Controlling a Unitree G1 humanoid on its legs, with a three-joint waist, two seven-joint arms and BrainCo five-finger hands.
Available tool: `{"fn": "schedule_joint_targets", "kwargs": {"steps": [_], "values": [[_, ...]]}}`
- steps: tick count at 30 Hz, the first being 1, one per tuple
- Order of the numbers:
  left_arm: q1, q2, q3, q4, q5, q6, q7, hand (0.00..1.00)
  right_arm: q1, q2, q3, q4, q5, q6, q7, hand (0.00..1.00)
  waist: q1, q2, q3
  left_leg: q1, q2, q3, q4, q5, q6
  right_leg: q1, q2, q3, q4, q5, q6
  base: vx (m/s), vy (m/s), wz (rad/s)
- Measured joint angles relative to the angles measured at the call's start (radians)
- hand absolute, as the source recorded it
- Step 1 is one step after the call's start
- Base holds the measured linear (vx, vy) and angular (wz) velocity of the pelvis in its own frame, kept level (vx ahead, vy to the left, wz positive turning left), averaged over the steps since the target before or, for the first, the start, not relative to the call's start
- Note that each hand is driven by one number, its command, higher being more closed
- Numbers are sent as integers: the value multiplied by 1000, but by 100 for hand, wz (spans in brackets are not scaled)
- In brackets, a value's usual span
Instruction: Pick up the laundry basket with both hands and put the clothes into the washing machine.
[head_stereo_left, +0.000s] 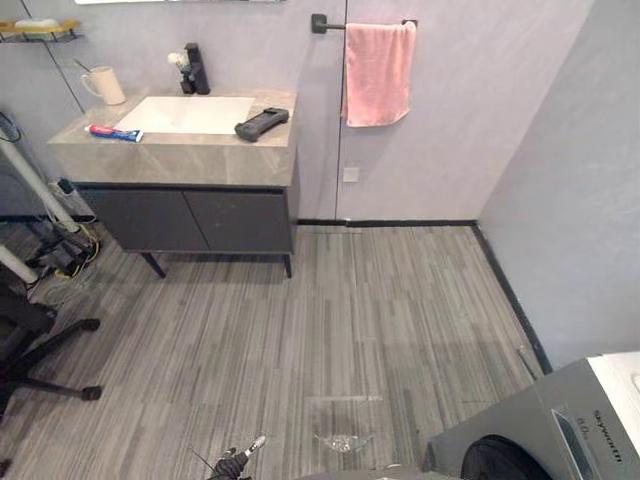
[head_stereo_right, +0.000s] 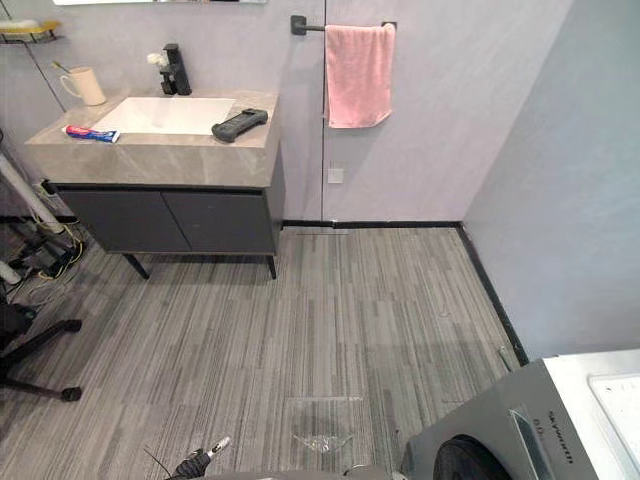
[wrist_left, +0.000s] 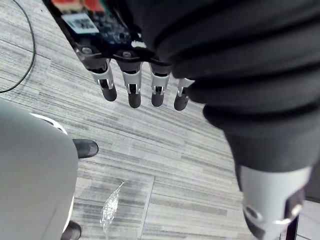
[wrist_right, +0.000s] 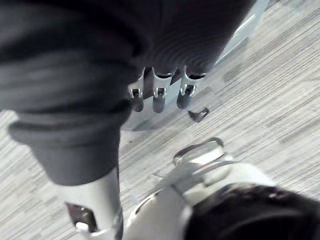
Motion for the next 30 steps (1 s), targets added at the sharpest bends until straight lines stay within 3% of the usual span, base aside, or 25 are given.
{"fn": "schedule_joint_targets", "kwargs": {"steps": [1,2,10,14,30], "values": [[0,4,-9,8,0,0,0,0,4,1,0,3,-3,0,0,0,-1,11,0,1,-3,3,-1,2,2,0,1,8,-9,7,2,36,51,-11],[-1,10,-27,13,0,0,0,0,3,1,1,5,-13,0,0,0,-3,0,-7,6,-7,5,-4,3,5,1,1,15,-11,11,-1,43,41,-13],[-1,18,-70,17,-2,-3,1,0,-1,-6,2,26,-26,1,0,0,-5,5,-14,21,-10,14,-10,4,6,14,14,33,-24,22,-10,37,-1,-6],[0,14,-70,23,-6,-7,0,0,-1,-14,10,26,-24,-1,1,0,-2,13,-13,34,-9,23,-21,6,4,16,18,46,-27,22,-10,-20,-10,-8],[1,24,-70,32,-83,-8,-10,0,-2,-14,20,28,-14,-3,1,0,3,5,-9,39,-6,0,-24,6,4,42,20,21,-62,28,-7,23,-4,4]]}}
